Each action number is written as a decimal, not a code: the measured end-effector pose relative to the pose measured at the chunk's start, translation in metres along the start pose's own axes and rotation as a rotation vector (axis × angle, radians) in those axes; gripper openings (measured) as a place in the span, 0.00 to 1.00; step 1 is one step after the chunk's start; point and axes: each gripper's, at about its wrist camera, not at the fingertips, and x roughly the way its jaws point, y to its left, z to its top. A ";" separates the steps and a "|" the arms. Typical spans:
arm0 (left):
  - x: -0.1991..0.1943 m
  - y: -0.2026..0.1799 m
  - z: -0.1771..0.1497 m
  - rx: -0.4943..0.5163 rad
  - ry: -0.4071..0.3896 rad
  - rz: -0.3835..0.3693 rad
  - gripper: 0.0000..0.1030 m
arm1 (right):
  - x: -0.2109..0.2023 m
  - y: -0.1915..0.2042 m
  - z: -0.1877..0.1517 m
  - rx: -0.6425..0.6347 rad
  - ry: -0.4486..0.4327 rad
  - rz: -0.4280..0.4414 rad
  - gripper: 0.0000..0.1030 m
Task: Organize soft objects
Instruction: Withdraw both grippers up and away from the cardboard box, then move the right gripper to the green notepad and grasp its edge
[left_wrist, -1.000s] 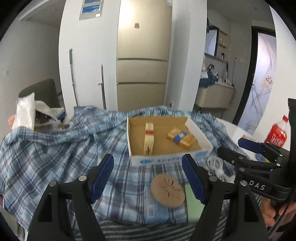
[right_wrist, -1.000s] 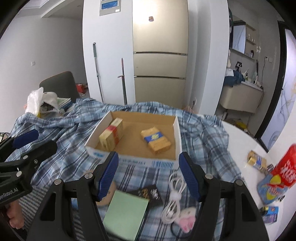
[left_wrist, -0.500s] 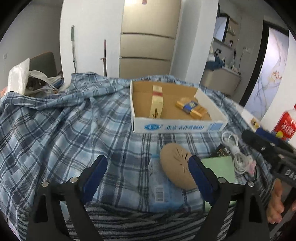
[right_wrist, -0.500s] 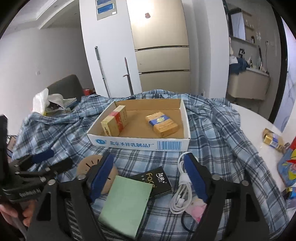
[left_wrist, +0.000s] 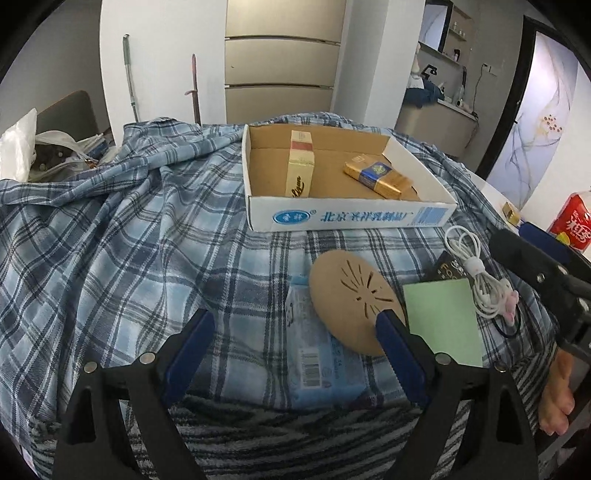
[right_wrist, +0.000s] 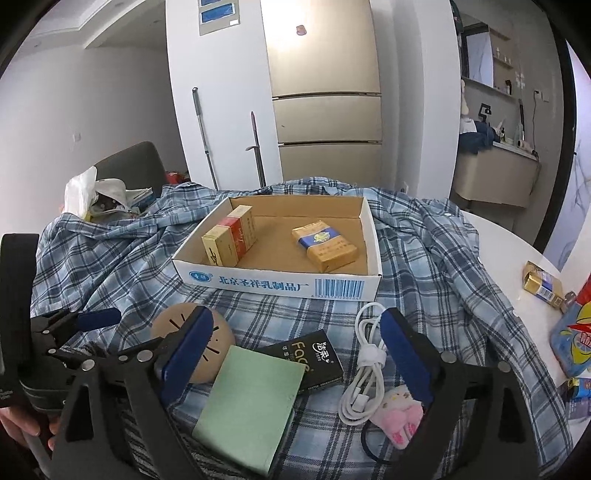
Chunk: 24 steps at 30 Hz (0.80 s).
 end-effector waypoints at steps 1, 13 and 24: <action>0.001 0.000 0.000 0.003 0.013 -0.008 0.88 | 0.000 -0.001 0.000 0.002 0.002 0.000 0.89; -0.010 -0.012 -0.008 0.055 -0.067 -0.003 0.88 | 0.004 -0.003 0.000 0.010 0.016 -0.005 0.89; -0.006 -0.014 -0.007 0.067 -0.054 0.018 0.88 | 0.010 -0.008 -0.001 0.027 0.072 -0.055 0.89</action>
